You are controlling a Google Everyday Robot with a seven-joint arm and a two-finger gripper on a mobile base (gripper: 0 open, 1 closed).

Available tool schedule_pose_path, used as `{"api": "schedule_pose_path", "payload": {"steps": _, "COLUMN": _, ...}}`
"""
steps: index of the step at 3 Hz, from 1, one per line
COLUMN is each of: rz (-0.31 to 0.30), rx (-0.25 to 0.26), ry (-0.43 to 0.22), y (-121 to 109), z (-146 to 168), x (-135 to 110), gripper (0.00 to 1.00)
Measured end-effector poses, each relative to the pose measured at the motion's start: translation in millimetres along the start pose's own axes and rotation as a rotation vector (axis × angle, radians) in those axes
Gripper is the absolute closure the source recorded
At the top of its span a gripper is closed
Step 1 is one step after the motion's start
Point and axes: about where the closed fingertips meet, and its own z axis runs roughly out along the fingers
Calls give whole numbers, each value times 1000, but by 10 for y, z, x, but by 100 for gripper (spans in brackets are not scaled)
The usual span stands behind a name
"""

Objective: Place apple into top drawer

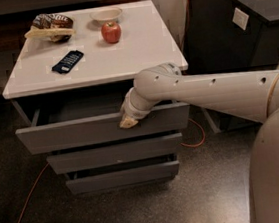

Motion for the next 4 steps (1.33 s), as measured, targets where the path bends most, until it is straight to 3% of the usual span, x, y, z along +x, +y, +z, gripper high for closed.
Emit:
{"api": "schedule_pose_path", "payload": {"steps": 1, "rz": 26, "rx": -13, "ry": -26, "y": 229, "z": -107, "x": 26, "gripper": 100}}
{"api": "schedule_pose_path", "payload": {"steps": 2, "rz": 26, "rx": -13, "ry": -26, "y": 223, "z": -104, "x": 26, "gripper": 100}}
{"api": "schedule_pose_path", "payload": {"steps": 3, "rz": 55, "rx": -27, "ry": -57, "y": 503, "z": -233, "x": 41, "gripper": 100}}
{"api": "schedule_pose_path", "payload": {"steps": 4, "rz": 56, "rx": -27, "ry": -57, "y": 503, "z": -233, "x": 41, "gripper": 100}}
